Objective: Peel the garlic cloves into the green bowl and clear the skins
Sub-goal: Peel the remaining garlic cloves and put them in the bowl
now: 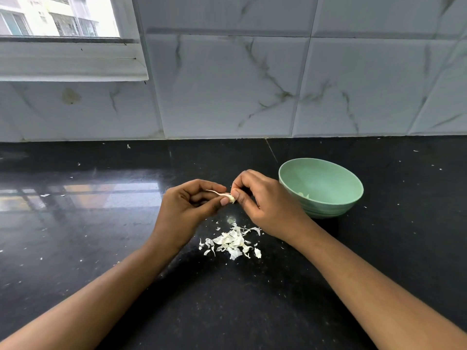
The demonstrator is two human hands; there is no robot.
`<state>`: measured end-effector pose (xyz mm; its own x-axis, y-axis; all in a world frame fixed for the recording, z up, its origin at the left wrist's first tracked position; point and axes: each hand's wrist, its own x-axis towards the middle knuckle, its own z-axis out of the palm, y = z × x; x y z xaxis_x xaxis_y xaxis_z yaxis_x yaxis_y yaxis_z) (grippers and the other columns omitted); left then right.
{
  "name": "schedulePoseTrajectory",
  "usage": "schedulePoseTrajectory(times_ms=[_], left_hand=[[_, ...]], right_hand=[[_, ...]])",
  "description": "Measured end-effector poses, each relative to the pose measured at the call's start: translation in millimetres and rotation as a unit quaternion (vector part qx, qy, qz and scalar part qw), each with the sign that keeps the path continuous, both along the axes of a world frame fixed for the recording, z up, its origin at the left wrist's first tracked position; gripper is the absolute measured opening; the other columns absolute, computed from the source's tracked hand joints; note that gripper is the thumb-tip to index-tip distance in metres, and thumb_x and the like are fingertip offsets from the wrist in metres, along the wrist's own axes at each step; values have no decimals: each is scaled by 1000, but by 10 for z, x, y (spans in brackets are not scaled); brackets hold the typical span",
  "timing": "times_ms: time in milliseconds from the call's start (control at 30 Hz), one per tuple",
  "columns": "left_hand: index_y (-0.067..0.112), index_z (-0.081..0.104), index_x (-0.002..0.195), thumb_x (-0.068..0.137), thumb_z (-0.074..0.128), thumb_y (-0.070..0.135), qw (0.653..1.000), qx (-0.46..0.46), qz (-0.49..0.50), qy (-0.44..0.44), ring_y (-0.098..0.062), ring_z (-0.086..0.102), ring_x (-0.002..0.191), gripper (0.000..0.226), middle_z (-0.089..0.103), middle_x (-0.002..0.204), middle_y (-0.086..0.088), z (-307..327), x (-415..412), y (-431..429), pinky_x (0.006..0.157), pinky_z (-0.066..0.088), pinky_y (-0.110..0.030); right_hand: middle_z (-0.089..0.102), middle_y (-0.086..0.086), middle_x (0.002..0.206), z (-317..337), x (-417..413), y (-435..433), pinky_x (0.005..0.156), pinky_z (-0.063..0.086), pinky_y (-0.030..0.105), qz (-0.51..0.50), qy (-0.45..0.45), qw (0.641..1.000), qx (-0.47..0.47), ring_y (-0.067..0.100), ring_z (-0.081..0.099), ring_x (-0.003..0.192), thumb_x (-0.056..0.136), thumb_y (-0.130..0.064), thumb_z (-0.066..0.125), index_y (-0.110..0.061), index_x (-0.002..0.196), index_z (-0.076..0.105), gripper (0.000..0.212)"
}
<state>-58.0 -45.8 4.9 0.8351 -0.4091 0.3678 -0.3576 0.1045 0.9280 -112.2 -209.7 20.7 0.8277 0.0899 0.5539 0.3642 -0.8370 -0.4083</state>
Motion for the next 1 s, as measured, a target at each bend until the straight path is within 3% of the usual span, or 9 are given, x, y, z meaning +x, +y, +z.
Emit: schedulePoseTrajectory(times_ms=[300, 533, 867, 1000], left_hand=[[10, 71, 82, 64, 76, 12, 997, -23, -29, 61, -10, 67, 70, 19, 75, 76, -7, 9, 5, 10, 63, 55, -21], [11, 66, 87, 65, 69, 14, 969, -98, -36, 225, -7, 70, 69, 22, 74, 73, -1, 11, -16, -60, 52, 51, -14], [11, 74, 70, 62, 70, 10, 970, -95, -48, 217, -10, 70, 66, 9, 74, 74, -4, 14, 19, -45, 57, 54, -15], [10, 72, 76, 62, 69, 9, 970, -98, -49, 218, -10, 70, 68, 14, 75, 79, -4, 6, 27, -47, 58, 55, -15]], right_hand=[[45, -16, 77, -42, 24, 21, 61, 34, 30, -2, 35, 999, 36, 5, 42, 63, 96, -25, 49, -14, 89, 55, 13], [53, -6, 92, -118, 8, 150, 58, 41, 34, -45, -30, 999, 0, 17, 53, 70, 94, -28, 42, -15, 92, 52, 17], [48, -12, 90, -113, 27, 132, 61, 43, 36, -51, -33, 998, 29, 14, 53, 72, 97, -23, 45, -16, 93, 52, 11], [47, -11, 88, -62, 50, 22, 58, 32, 24, -75, -50, 995, 42, 6, 43, 68, 98, -22, 47, -13, 93, 54, 12]])
